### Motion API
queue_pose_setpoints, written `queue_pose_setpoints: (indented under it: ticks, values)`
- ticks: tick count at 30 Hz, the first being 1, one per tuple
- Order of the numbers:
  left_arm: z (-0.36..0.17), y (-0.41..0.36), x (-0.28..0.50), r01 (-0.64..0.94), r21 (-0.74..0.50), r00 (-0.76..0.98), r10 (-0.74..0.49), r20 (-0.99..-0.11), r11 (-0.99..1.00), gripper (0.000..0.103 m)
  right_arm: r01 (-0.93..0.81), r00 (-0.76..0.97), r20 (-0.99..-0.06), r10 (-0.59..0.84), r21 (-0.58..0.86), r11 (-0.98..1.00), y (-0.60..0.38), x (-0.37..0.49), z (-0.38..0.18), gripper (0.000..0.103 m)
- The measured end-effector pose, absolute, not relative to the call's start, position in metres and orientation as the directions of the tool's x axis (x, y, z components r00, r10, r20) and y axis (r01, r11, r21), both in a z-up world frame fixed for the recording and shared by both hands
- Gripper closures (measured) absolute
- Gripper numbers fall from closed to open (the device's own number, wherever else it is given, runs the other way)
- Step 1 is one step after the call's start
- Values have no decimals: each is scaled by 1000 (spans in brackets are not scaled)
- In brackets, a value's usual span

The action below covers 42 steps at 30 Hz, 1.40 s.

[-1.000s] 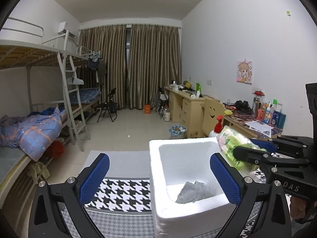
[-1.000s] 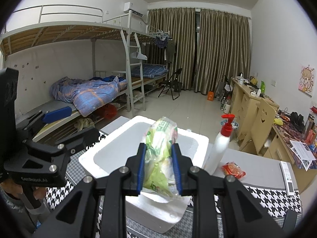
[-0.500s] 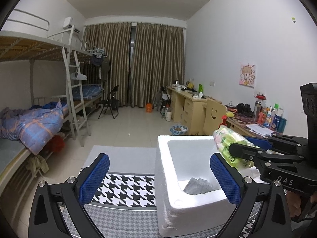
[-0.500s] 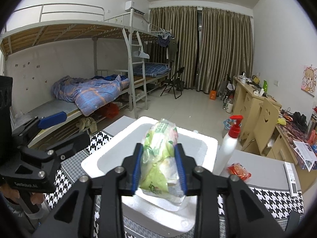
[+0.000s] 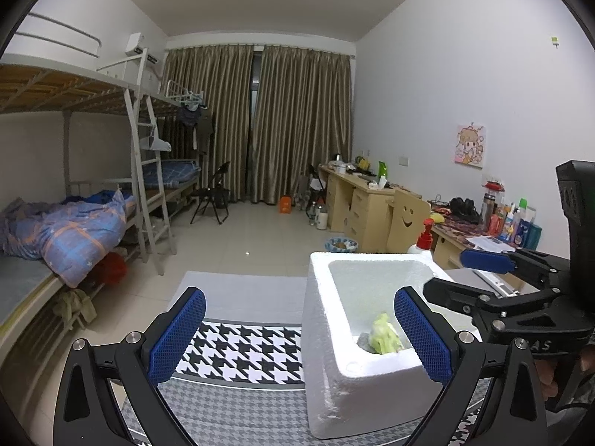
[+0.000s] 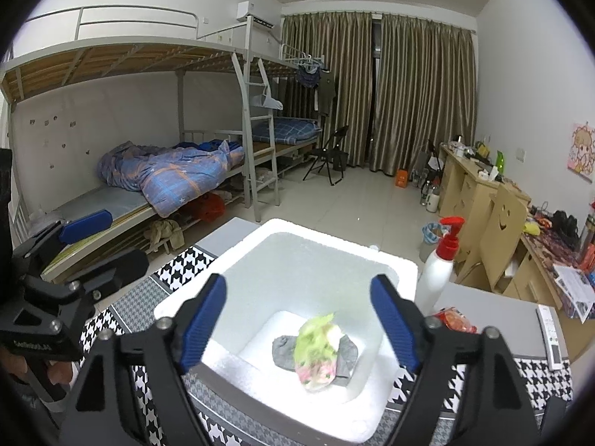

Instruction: Organize soft objects

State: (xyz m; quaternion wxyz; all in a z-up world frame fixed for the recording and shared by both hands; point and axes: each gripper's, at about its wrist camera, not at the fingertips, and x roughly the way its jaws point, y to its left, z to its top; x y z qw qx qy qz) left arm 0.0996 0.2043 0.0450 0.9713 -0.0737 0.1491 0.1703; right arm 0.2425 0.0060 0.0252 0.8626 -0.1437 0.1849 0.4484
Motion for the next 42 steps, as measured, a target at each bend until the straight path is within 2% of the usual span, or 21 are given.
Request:
queue_pose_setpoints:
  ticks: [18, 42]
  values:
    - [60, 183, 89, -350, -55, 900, 319, -297, 935, 1, -813, 562, -382, 734, -91, 575, -25, 222, 46, 15]
    - [76, 127, 80, -231, -39, 941, 213, -263, 972, 1, -750, 643, -314, 699, -69, 658, -96, 206, 54, 15]
